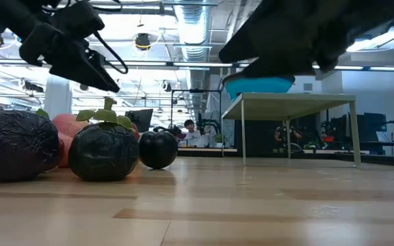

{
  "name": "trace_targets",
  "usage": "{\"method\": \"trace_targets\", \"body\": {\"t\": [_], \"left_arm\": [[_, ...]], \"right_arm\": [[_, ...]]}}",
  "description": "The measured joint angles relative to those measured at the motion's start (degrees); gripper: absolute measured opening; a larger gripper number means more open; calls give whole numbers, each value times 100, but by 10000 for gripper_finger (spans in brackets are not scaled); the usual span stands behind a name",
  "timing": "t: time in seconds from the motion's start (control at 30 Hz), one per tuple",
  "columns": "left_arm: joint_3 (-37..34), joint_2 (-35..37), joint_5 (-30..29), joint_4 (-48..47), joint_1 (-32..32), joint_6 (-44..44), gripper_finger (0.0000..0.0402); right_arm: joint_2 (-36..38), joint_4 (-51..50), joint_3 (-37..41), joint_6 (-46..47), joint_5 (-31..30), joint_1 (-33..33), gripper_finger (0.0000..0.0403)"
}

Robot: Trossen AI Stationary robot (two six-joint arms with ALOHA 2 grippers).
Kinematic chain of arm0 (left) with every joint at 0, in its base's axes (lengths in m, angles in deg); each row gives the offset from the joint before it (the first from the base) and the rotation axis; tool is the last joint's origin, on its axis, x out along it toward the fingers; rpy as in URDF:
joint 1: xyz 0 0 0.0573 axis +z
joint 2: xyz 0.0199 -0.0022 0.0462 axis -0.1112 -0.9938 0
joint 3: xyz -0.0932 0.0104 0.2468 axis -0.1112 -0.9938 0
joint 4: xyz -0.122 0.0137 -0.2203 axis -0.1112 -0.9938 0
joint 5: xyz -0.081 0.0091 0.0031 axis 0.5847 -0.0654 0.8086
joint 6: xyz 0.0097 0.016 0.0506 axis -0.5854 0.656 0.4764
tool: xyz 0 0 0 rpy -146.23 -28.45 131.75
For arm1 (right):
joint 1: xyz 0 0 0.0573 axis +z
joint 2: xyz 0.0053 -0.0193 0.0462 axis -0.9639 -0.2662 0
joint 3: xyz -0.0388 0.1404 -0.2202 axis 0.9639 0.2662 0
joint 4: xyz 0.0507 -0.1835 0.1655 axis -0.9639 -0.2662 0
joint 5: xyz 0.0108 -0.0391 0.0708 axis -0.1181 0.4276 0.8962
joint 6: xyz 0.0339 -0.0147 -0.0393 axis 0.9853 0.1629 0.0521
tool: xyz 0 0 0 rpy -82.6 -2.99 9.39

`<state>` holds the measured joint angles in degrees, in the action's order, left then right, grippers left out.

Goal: Pick & Place Fruit
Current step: Put the top red pomegranate into the blue strainer bowl on the shelf

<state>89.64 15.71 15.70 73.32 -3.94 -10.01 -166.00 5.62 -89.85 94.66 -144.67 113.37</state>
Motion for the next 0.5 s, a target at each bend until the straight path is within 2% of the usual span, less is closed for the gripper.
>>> {"method": "trace_targets", "body": {"t": [0.13,0.27,0.4,0.5], "left_arm": [[161,60,-484,-939,114,-740,331],[-67,51,-523,-997,340,-1630,389],[-680,-129,-503,4,508,-2025,389],[-1128,-306,-523,1159,656,-2066,382]], "right_arm": [[-57,99,2,-39,7,-136,310],[-45,112,2,-236,50,-270,310],[-35,173,1,-420,77,-390,310],[-35,178,2,-426,113,-455,310]]}}
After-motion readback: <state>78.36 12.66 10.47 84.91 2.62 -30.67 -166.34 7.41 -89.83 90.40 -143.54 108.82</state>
